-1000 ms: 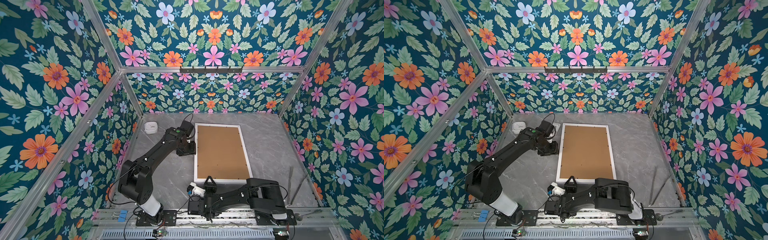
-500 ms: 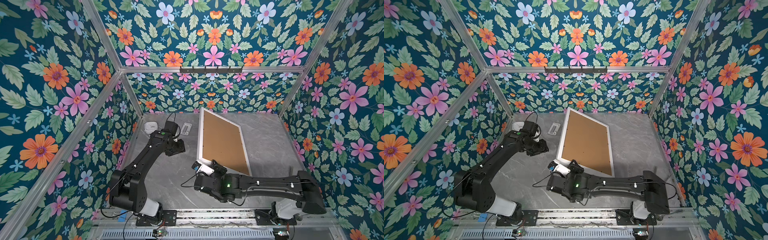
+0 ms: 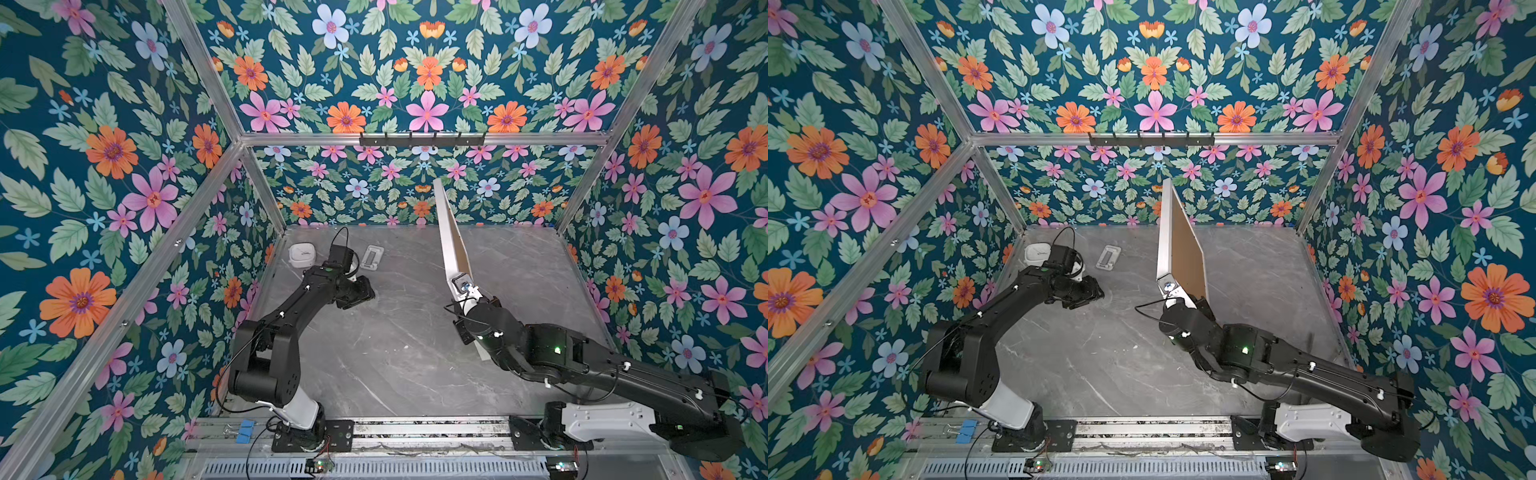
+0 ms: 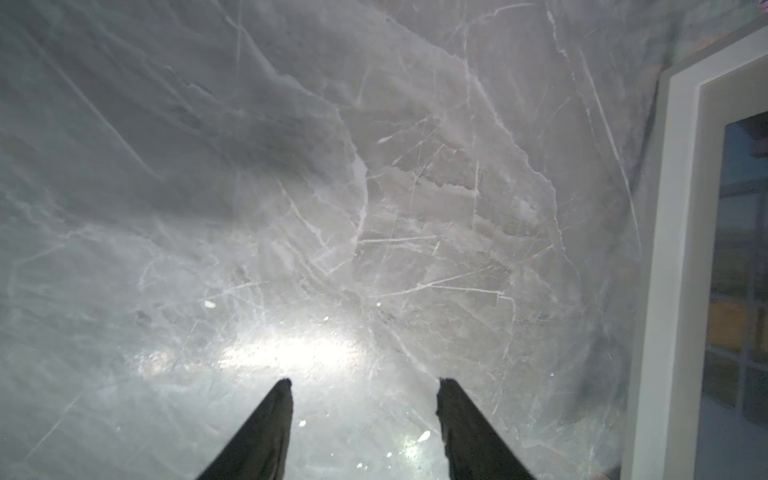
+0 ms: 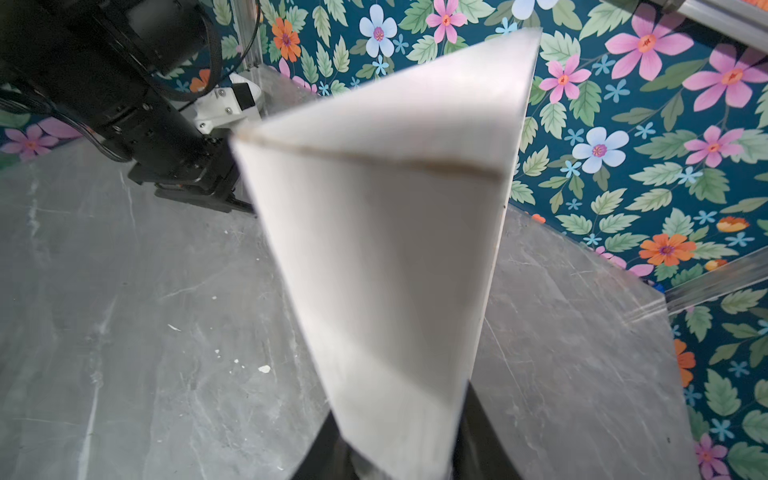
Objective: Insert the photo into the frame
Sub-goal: 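Lift and flip the frame upright with the right gripper while the left releases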
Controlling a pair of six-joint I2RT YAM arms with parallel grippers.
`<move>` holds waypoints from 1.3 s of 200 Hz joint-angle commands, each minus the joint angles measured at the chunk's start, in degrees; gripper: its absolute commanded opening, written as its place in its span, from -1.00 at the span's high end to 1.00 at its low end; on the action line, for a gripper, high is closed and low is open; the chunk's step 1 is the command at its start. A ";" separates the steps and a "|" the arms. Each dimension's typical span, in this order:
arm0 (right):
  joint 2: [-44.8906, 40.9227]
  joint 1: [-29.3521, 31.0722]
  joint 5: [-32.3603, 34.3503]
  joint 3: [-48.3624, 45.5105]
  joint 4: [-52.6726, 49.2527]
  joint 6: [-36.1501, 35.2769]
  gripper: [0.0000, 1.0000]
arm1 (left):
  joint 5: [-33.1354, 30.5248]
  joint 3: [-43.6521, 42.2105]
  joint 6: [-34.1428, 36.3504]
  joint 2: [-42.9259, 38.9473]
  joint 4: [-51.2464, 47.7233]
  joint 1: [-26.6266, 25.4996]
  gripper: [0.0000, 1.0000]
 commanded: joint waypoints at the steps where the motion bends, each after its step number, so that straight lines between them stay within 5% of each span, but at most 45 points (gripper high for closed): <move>1: -3.12 -0.19 -6.37 -1.33 3.21 7.08 1.00 | 2.12 1.04 -0.91 0.82 2.94 -0.02 -0.19; 47: -11.59 -1.33 -11.69 -6.01 3.38 10.29 1.00 | 0.16 6.40 0.85 3.14 2.70 0.15 -0.20; 92: -20.54 -6.81 -24.97 -11.65 5.22 9.91 1.00 | 1.88 8.18 0.70 7.50 6.82 0.51 -0.19; 150: -23.60 -14.22 -33.86 -13.39 3.51 10.54 1.00 | 5.23 12.16 -0.01 12.43 12.61 1.03 -0.19; 220: -24.99 -32.75 -55.05 -20.02 8.18 17.30 1.00 | 7.27 12.12 -0.64 14.61 15.39 2.14 -0.20; 260: -24.97 -35.03 -51.70 -22.90 9.96 26.03 1.00 | 8.72 10.47 -2.41 15.39 17.36 2.35 -0.20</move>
